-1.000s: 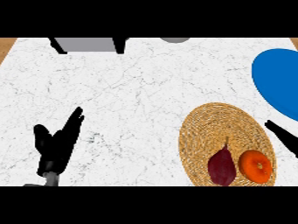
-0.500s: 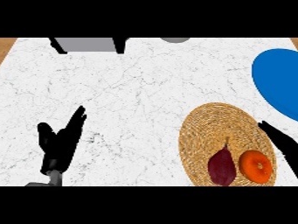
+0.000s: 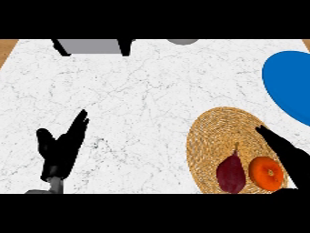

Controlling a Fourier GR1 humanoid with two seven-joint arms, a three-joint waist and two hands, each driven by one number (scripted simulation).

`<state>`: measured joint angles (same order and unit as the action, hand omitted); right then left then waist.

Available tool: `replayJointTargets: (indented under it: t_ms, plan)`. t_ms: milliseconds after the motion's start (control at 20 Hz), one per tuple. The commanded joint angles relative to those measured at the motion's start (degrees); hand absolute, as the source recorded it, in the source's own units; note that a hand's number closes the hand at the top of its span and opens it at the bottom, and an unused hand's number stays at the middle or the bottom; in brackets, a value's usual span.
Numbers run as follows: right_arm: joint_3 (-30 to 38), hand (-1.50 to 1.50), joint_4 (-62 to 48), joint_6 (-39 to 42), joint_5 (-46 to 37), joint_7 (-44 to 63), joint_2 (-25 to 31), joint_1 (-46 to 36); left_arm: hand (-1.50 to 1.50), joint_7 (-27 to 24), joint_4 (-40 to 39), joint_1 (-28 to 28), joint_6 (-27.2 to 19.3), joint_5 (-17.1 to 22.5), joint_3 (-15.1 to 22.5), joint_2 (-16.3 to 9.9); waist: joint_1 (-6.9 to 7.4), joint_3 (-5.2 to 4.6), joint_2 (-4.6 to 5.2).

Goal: Pick the squash from the placemat and place it in the plate

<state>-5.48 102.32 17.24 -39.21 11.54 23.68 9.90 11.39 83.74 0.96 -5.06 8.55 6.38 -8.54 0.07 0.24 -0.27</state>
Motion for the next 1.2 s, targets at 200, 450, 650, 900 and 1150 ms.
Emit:
replayJointTargets:
  t_ms: [200, 450, 650, 900, 1150]
  plan:
    - [-2.9, 1.50, -3.1, -0.5, -6.9, -7.2, 2.0, -0.5, 0.00, 3.8, -1.3, -3.0, 0.5, 0.2, -1.5, 0.5, -0.22, -0.24, 0.25]
    - [-2.2, 1.50, -3.6, -3.7, -11.3, -8.6, 0.5, 0.6, 0.00, -1.4, -2.2, 2.4, 3.8, 0.4, -1.8, 0.9, -0.17, -0.25, 0.23]
    - [0.3, 1.50, -0.3, -8.9, -10.8, -11.3, -0.9, 2.0, 0.00, 0.2, 0.2, 4.2, 1.5, -2.4, -0.5, 1.3, -0.30, -0.25, 0.19]
    - [11.1, 1.50, -10.1, -17.0, -15.2, 15.0, -12.3, -16.0, 0.00, 0.9, 0.4, 0.5, 2.5, -1.8, 0.5, 1.7, 3.94, -0.34, 1.88]
    - [17.7, 1.50, -11.8, -26.0, -23.7, 28.9, -13.1, -25.2, 0.00, 0.6, 0.3, -1.5, 3.2, -2.0, 1.6, 2.3, 5.97, -0.77, 2.96]
